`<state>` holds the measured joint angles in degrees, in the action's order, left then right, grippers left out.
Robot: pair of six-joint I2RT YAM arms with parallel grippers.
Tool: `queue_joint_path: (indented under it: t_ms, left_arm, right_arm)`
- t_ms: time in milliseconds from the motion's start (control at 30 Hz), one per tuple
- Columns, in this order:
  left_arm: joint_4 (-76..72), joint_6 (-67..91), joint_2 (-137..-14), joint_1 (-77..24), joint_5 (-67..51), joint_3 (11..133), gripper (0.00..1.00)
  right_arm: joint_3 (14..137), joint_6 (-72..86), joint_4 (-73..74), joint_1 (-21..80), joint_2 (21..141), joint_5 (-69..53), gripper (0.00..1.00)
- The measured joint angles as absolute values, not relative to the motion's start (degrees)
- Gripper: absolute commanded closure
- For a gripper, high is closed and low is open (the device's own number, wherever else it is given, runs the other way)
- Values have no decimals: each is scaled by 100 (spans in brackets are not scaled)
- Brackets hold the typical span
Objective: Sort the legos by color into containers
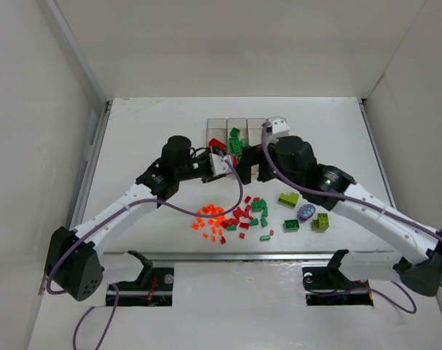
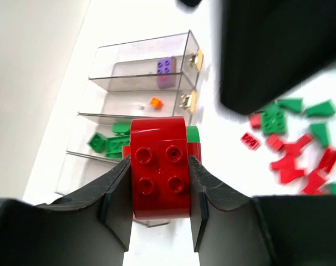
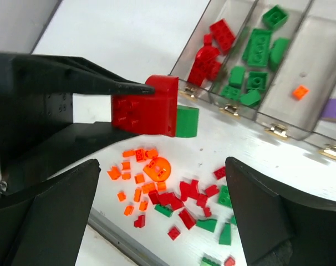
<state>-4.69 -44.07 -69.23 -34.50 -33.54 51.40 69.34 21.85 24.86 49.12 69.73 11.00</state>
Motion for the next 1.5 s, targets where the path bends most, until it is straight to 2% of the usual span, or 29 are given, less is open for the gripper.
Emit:
queue_joint_path:
  t_ms: [300,667,967,1033,1067,1133,1300,1367,1500]
  left_arm:
    - [-858,-2287,-6987,-3441,-3972,5315,100]
    - [-1420,-1275,-7150,-3441,-5352,5631,100]
    - [-1715,-950,-7150,-3479,-5671,5631,100]
    - [-1817,-864,-7150,-3479,-5684,5631,100]
    - [-1844,-834,-7150,-3479,-5684,5631,100]
    - [-1887,-805,-7159,-3479,-5675,5634,100]
    - [-1944,-805,-7161,-3479,-5684,5634,100]
    - [-1955,-834,-7161,-3481,-5695,5638,100]
    - [-1992,-910,-7161,-3483,-5686,5642,100]
  right_arm:
    - [5927,1988,2231,4921,5511,917,0]
    - [5688,1922,2088,4921,5669,622,0]
    - [5688,1925,1920,4921,5933,803,0]
    - [5688,1922,1920,4921,6045,808,5]
    - [5688,1927,1916,4921,6077,801,13]
    - [5690,1938,1868,4939,6099,775,20]
    - [5690,1984,1813,4987,6066,810,20]
    - [5688,1988,1802,4991,6040,829,26]
    - [5686,2058,1758,5022,6003,812,62]
